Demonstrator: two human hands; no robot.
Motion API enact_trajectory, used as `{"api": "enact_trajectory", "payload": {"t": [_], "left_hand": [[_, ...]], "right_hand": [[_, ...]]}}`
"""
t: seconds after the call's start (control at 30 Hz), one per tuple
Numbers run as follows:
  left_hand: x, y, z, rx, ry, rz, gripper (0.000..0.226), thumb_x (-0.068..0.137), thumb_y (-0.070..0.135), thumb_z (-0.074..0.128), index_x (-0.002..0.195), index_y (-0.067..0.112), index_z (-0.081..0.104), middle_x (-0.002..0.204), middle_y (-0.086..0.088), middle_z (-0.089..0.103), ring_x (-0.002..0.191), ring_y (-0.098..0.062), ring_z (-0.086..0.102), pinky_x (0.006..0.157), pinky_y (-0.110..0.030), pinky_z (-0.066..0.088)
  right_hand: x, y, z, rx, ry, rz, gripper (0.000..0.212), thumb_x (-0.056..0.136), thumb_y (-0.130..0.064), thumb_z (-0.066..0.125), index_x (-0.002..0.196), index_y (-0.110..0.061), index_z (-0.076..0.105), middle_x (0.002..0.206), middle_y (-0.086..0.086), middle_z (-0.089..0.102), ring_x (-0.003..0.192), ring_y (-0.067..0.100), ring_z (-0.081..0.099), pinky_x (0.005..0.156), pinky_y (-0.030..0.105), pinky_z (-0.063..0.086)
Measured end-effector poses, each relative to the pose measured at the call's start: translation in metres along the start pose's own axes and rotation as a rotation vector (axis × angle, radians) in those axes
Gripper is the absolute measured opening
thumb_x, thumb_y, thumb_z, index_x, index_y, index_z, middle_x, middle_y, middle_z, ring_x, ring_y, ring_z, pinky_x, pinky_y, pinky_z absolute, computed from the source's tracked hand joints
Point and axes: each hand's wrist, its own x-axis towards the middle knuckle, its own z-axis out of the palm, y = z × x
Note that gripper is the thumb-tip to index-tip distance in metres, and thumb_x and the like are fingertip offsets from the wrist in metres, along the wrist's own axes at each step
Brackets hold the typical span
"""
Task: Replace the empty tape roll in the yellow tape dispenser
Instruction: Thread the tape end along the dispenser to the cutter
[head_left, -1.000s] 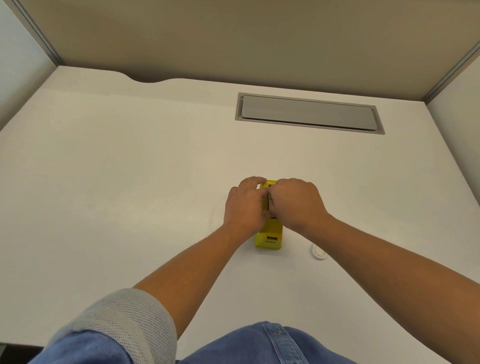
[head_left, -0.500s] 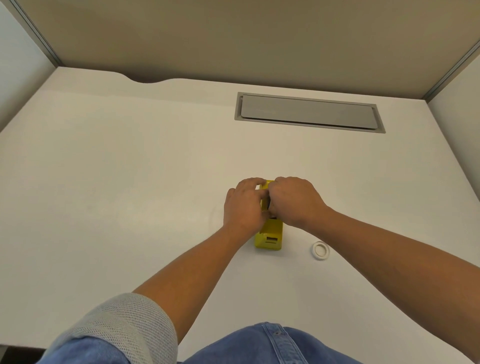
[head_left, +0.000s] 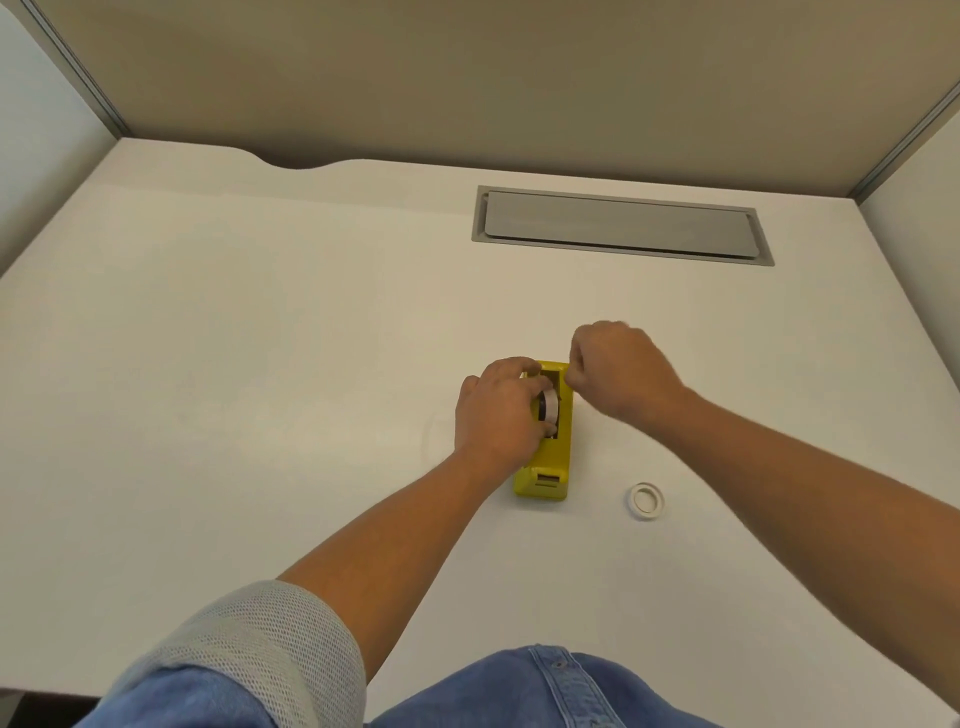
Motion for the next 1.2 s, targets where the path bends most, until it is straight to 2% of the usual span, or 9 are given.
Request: {"api": "enact_trajectory", "payload": {"t": [0.17,0.27,0.4,0.47,0.77,0.83,0.97,1.07,1.2], "left_hand": [[0.004,-0.004,-0.004,0.044,-0.023,0.04,0.05,0.074,0.046,0.073,0.121,0.031,0.063,0.138,0.007,0.048,0.13,-0.017,0.037,0.1,-0.037,0.032],[0.006,-0.005,-0.007,0.064,-0.051,0.101,0.046,0.078,0.046,0.069,0.121,0.029,0.063,0.139,0.005,0.046,0.133,-0.017,0.033,0.102,-0.038,0.03],[0.009,-0.006,-0.012,0.101,-0.111,0.168,0.046,0.084,0.04,0.064,0.128,0.027,0.058,0.144,0.003,0.043,0.137,-0.019,0.028,0.105,-0.04,0.028],[0.01,-0.007,-0.013,0.104,-0.143,0.186,0.046,0.086,0.039,0.062,0.13,0.026,0.056,0.146,0.003,0.041,0.139,-0.019,0.025,0.107,-0.04,0.027],[0.018,-0.013,-0.019,0.082,-0.219,0.226,0.04,0.092,0.038,0.053,0.13,0.028,0.056,0.146,0.004,0.042,0.138,-0.017,0.028,0.107,-0.04,0.026],[0.021,-0.014,-0.02,0.059,-0.218,0.237,0.035,0.094,0.037,0.05,0.125,0.028,0.06,0.141,0.005,0.048,0.135,-0.017,0.033,0.105,-0.04,0.03],[0.03,-0.022,-0.028,0.057,-0.121,0.279,0.024,0.094,0.032,0.053,0.112,0.03,0.069,0.117,0.008,0.063,0.111,-0.017,0.052,0.09,-0.035,0.041],[0.037,-0.022,-0.036,0.127,-0.116,0.351,0.023,0.093,0.032,0.055,0.112,0.031,0.069,0.112,0.007,0.064,0.103,-0.017,0.053,0.082,-0.031,0.037],[0.045,-0.018,-0.042,0.196,-0.138,0.537,0.023,0.092,0.033,0.057,0.111,0.031,0.07,0.104,0.004,0.066,0.096,-0.02,0.055,0.074,-0.033,0.038]], "right_hand": [[-0.018,0.004,-0.003,0.328,-0.03,0.104,0.004,0.08,-0.023,0.066,0.081,-0.021,0.069,0.086,-0.002,0.07,0.08,0.019,0.064,0.069,0.032,0.053],[-0.035,-0.001,0.012,0.404,-0.073,0.137,0.016,0.073,-0.029,0.075,0.087,-0.025,0.069,0.088,-0.006,0.069,0.081,0.018,0.063,0.071,0.035,0.054],[-0.047,-0.005,0.032,0.34,-0.042,0.105,0.041,0.076,-0.034,0.074,0.115,-0.033,0.061,0.096,-0.007,0.06,0.086,0.018,0.06,0.07,0.035,0.052],[-0.048,-0.004,0.036,0.312,-0.034,0.085,0.048,0.078,-0.036,0.072,0.123,-0.037,0.056,0.099,-0.006,0.056,0.088,0.019,0.059,0.07,0.036,0.052],[-0.04,-0.004,0.036,0.32,-0.051,0.092,0.049,0.075,-0.047,0.073,0.121,-0.035,0.061,0.099,-0.006,0.056,0.089,0.019,0.058,0.067,0.031,0.045],[-0.038,-0.004,0.034,0.316,-0.041,0.095,0.044,0.077,-0.047,0.071,0.118,-0.035,0.063,0.099,-0.006,0.057,0.089,0.019,0.058,0.066,0.029,0.042],[-0.037,-0.005,0.031,0.269,-0.047,0.061,0.043,0.074,-0.048,0.073,0.114,-0.036,0.065,0.098,-0.006,0.056,0.085,0.018,0.058,0.065,0.03,0.045],[-0.035,-0.004,0.029,0.247,-0.051,0.05,0.043,0.073,-0.049,0.073,0.114,-0.036,0.065,0.096,-0.007,0.055,0.084,0.017,0.057,0.063,0.029,0.042],[-0.033,-0.003,0.03,0.233,-0.06,0.042,0.042,0.073,-0.052,0.073,0.11,-0.035,0.065,0.094,-0.008,0.054,0.08,0.015,0.054,0.061,0.027,0.038]]}}
